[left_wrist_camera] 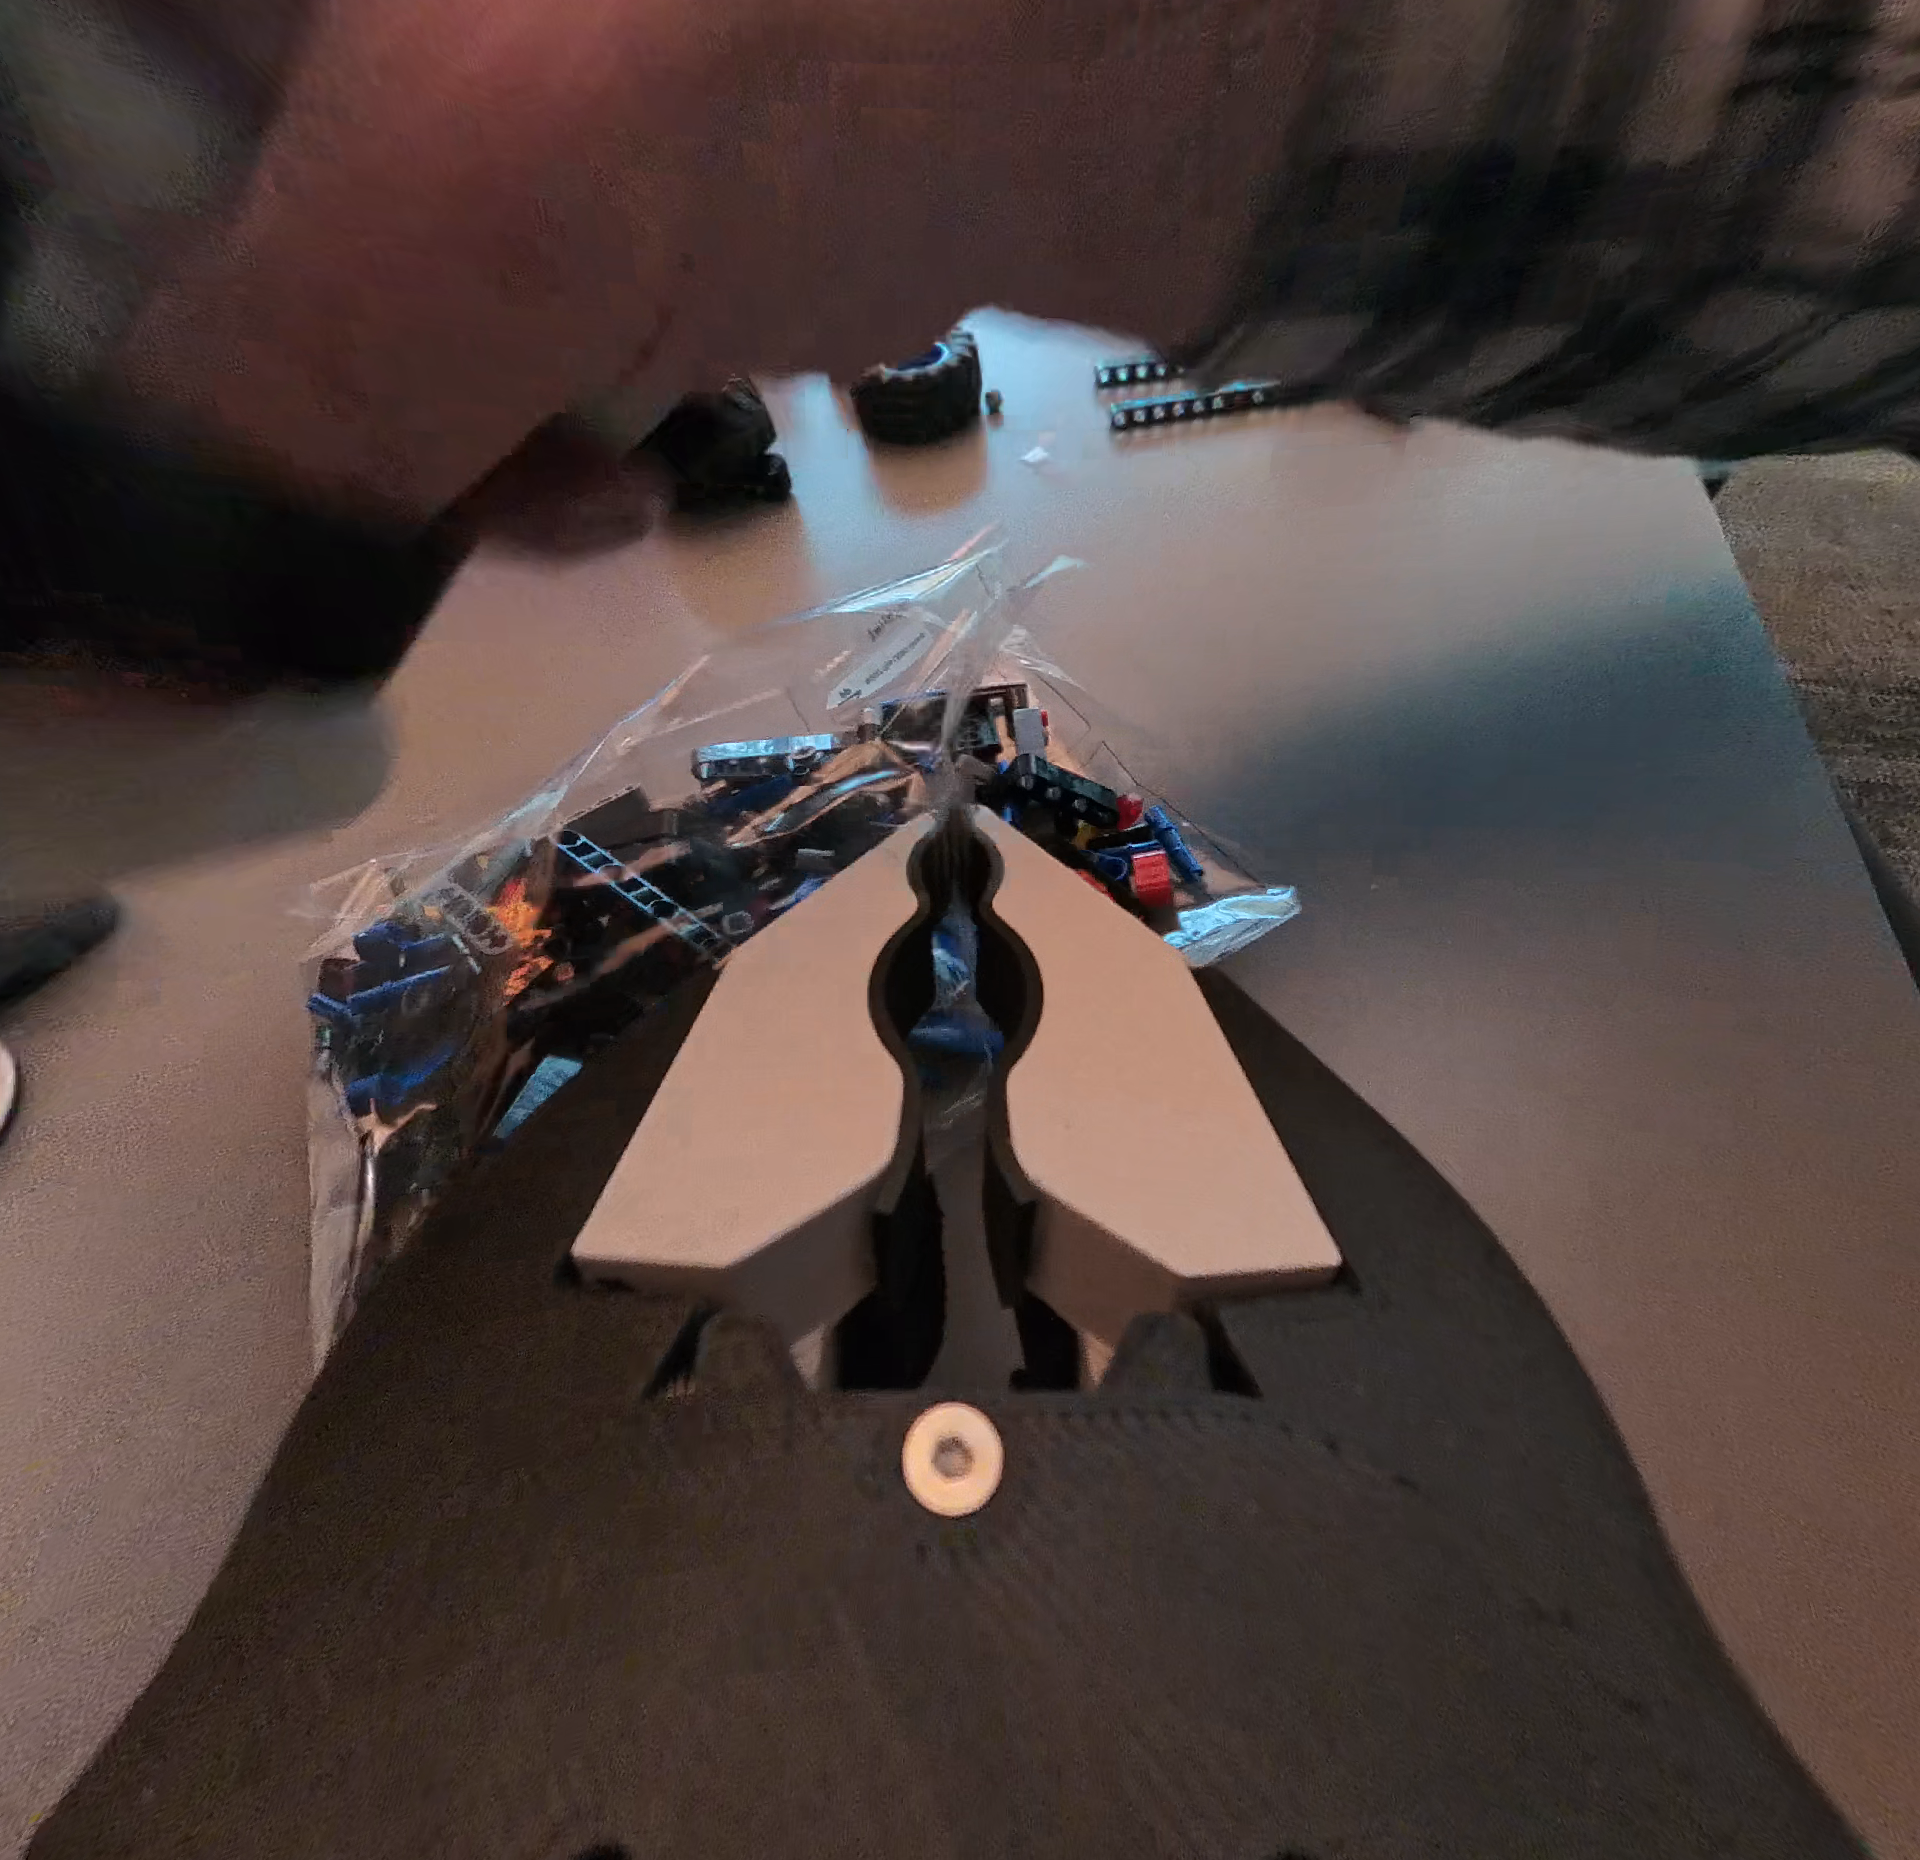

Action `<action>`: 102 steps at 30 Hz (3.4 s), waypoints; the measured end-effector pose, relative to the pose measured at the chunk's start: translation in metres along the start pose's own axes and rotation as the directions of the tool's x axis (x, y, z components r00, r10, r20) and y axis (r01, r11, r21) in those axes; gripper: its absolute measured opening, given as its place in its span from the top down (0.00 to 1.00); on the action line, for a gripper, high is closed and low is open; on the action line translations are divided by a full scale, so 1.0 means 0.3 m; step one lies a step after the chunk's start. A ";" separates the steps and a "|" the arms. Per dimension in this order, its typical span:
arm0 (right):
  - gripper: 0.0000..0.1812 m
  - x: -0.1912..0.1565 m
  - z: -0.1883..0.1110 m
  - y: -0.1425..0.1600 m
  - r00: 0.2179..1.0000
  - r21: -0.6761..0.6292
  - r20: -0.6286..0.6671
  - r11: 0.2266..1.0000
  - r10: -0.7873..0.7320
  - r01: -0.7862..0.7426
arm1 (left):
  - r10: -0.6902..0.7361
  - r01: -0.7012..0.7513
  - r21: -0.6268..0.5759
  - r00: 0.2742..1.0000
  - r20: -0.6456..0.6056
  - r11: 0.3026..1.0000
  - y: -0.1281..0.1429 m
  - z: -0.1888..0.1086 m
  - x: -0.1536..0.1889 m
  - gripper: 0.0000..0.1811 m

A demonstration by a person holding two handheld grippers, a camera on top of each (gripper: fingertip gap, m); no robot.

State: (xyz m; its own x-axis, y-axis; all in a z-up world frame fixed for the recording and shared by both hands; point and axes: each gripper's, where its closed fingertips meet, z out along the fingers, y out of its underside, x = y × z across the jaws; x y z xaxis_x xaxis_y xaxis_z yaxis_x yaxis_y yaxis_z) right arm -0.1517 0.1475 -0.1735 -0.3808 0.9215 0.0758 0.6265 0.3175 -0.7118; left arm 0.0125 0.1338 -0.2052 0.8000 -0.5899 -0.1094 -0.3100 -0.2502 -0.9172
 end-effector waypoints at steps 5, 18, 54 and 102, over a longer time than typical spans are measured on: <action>0.99 -0.092 -0.365 0.140 0.994 0.033 -0.104 0.999 0.032 -0.029 | -0.045 0.044 0.027 0.998 0.032 0.999 -0.008 -0.012 -0.034 1.00; 0.89 -0.159 -0.317 0.501 0.978 -0.082 -0.175 0.988 0.117 -0.133 | -0.112 0.107 0.101 0.992 0.053 0.989 -0.033 -0.038 -0.071 1.00; 0.76 0.216 -0.336 0.259 0.972 0.029 -0.118 0.980 0.201 -0.199 | -0.061 0.058 0.067 0.997 0.047 0.996 -0.029 -0.017 -0.048 1.00; 0.73 -0.008 -0.655 0.754 0.796 0.023 -0.458 0.900 0.396 -0.435 | 0.358 -0.355 -0.170 0.934 -0.019 0.919 0.066 0.019 0.085 0.77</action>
State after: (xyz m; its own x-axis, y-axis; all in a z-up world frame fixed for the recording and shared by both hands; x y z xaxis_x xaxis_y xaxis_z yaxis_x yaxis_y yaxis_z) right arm 0.1246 0.2613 -0.1975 0.2565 0.9616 0.0977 0.7137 -0.1203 -0.6901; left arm 0.0297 0.1180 -0.2284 0.6264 -0.6547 -0.4230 -0.6565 -0.1505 -0.7392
